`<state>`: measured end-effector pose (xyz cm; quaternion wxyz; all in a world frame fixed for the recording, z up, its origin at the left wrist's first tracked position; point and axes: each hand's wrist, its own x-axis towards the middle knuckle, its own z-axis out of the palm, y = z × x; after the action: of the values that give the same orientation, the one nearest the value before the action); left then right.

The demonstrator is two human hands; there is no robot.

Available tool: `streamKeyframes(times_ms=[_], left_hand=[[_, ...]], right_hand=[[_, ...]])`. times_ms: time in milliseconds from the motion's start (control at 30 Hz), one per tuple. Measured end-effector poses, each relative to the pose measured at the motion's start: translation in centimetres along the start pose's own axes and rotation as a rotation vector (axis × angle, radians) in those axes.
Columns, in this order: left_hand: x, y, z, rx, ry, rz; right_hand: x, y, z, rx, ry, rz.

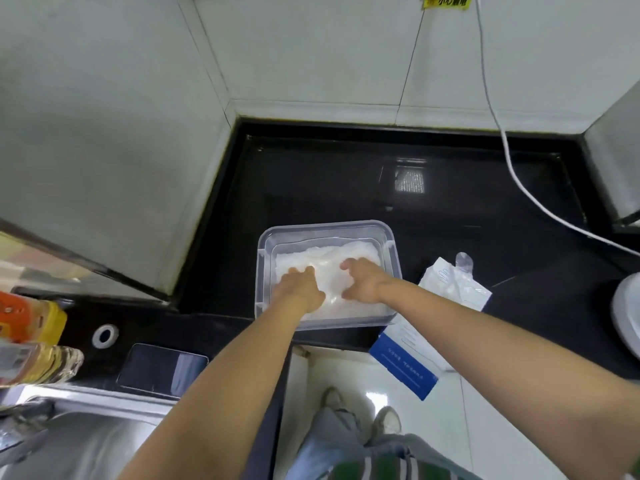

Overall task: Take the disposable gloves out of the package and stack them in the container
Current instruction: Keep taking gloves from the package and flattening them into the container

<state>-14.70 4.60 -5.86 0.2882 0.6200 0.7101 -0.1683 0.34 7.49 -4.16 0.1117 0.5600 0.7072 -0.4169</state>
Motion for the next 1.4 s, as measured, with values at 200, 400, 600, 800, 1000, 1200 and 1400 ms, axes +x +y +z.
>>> streamKeyframes(times_ms=[200,400,600,800,1000,1200,1400], left_hand=[[-3.1,4.7,-0.7,-0.083,0.42,0.073],[-6.4,11.1,0.0,-0.307,0.549,0.34],[-8.6,16.3,2.7,-0.172,0.251,0.569],[-7.9,16.4,6.3,-0.184,0.024,0.308],[-7.6,15.4,7.0,-0.473,0.05,0.252],[-7.3,16.4,7.7,-0.325,0.039,0.213],[-7.2,16.9,8.7,-0.112,0.156,0.085]], right_hand=[[-5.1,1.8,-3.1,0.307,0.652,-0.247],[-9.7,9.3,-3.6,0.4,0.91,0.031],[-11.1,14.0,-1.7,0.401,0.452,0.367],[-10.9,15.4,-0.1,0.624,0.324,0.257],[-11.3,16.0,-2.4,1.163,0.524,0.151],[-12.9,15.7,-5.1,1.569,0.666,0.053],[-13.7,17.4,-4.4,1.557,0.674,0.127]])
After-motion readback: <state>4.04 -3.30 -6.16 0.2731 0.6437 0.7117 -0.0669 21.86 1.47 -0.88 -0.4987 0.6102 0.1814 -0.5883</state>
